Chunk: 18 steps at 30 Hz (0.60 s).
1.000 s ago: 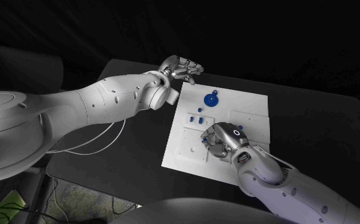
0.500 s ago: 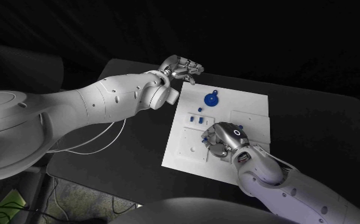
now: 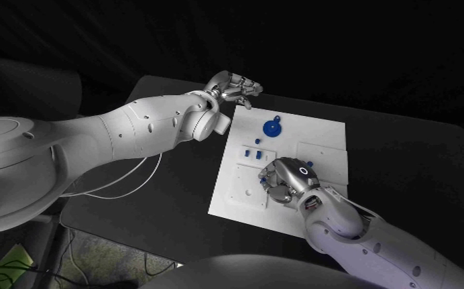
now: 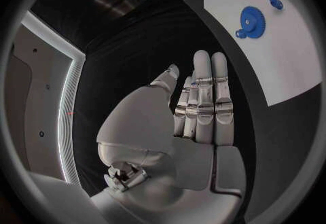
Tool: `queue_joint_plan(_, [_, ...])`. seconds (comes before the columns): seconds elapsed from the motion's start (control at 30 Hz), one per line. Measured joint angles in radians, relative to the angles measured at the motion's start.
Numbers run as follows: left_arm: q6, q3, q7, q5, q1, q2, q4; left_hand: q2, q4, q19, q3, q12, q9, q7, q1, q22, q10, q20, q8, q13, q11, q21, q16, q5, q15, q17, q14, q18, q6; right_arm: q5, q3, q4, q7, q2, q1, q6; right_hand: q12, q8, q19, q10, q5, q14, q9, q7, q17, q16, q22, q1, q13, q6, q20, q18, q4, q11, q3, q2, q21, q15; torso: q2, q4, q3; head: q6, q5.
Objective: Assemble the parts on the task board
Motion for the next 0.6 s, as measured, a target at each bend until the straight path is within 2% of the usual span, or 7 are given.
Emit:
queue_joint_plan(0.33, [0.005, 0.000, -0.001, -0.002, 0.000, 0.000, 0.000, 0.000, 0.000, 0.000, 0.000, 0.000, 0.000, 0.000, 0.000, 0.001, 0.000, 0.000, 0.000, 0.000, 0.000, 0.000, 0.000, 0.000, 0.000, 0.000, 0.000, 0.000, 0.000, -0.036, -0.008, 0.010, -0.009, 0.013, 0.004, 0.044, -0.001, -0.001, 0.000, 0.000, 0.005, 0.000, 0.000, 0.000, 0.000, 0.004, 0.002, 0.003, 0.000, 0.000, 0.000, 0.000, -0.003, 0.000, -0.003, 0.003, 0.000, 0.000, 0.000, 0.0000, -0.0012, 0.000, -0.006])
queue_joint_plan(0.6, [0.009, 0.000, -0.002, -0.006, 0.000, 0.000, 0.001, 0.000, 0.000, 0.000, 0.000, 0.000, 0.000, 0.000, 0.000, 0.002, -0.001, 0.000, 0.000, 0.000, 0.001, 0.000, 0.000, 0.000, 0.000, 0.002, 0.000, 0.000, 0.000, -0.062, -0.016, 0.013, -0.024, 0.018, 0.005, 0.058, -0.003, 0.001, 0.000, 0.000, 0.005, 0.000, 0.000, -0.002, -0.003, 0.004, -0.002, 0.003, 0.000, -0.002, 0.000, 0.000, -0.005, 0.000, -0.001, 0.003, -0.013, 0.000, -0.001, 0.0000, -0.0017, 0.004, -0.010])
